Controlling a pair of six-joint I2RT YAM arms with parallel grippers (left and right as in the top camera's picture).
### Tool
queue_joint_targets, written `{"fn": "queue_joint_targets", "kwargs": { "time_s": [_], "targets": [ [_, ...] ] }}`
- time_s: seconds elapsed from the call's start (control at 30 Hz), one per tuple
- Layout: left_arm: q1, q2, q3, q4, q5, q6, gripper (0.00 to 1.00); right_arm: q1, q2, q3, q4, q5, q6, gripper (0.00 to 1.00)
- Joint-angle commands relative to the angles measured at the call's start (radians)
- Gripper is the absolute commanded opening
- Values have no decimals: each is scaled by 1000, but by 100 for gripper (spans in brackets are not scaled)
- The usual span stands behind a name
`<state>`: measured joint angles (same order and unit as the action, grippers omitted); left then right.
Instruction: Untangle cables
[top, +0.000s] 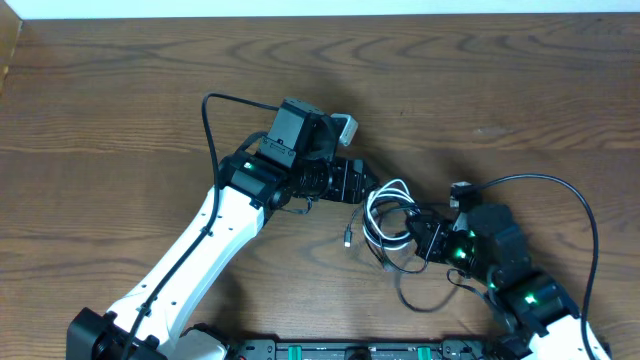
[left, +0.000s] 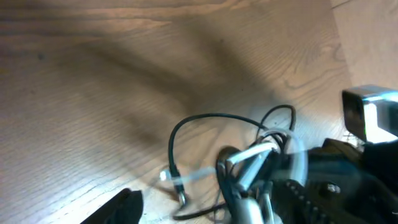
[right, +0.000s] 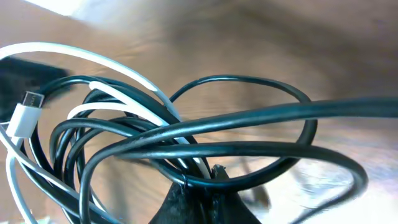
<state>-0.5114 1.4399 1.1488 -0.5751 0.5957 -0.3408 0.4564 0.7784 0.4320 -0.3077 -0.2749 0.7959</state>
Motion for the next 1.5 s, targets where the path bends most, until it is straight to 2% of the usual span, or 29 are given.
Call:
{"fn": "queue_joint_targets", "kwargs": {
  "time_s": [0.0, 0.2, 0.3, 0.47, 0.57, 0.63, 0.7, 0.87, 0.97, 1.07, 1.23, 1.4, 1.47],
  "targets": [
    [0, -4, 14, -23, -12, -62, 69, 1, -23, 33, 8, -29, -40, 1],
    [13, -4, 14, -98, -13, -210, 69, 2, 10, 32, -46, 222, -50, 1],
    [49, -5, 14, -141, -10, -324, 69, 2, 45, 32, -42, 303, -50, 1],
    [82, -5, 14, -162, 113, -368, 68, 2, 93, 32, -24, 255, -53, 1],
    [55, -4, 14, -172, 118, -369, 66, 2, 103, 32, -19, 246, -49, 1],
    [34, -3, 14, -182, 110, -404, 56, 2, 103, 32, -14, 246, -50, 1],
    [8, -2, 14, -196, 111, -513, 49, 2, 103, 32, -11, 257, -54, 1],
    [-38, -2, 14, -195, 98, -745, 49, 2, 103, 32, -11, 275, -57, 1],
    [-73, -2, 14, -194, -13, -827, 49, 2, 104, 32, -10, 275, -57, 1],
    [-116, -1, 14, -190, -143, -848, 49, 2, 104, 32, -11, 275, -57, 1],
    [-183, 11, 14, -93, -266, -846, 49, 2, 103, 32, -10, 261, -56, 1],
    [-233, 55, 14, -27, -294, -846, 49, 2, 104, 32, -11, 241, -56, 1],
    [-242, 77, 14, -24, -295, -846, 44, 2, 103, 32, -11, 230, -56, 1]
  ]
}}
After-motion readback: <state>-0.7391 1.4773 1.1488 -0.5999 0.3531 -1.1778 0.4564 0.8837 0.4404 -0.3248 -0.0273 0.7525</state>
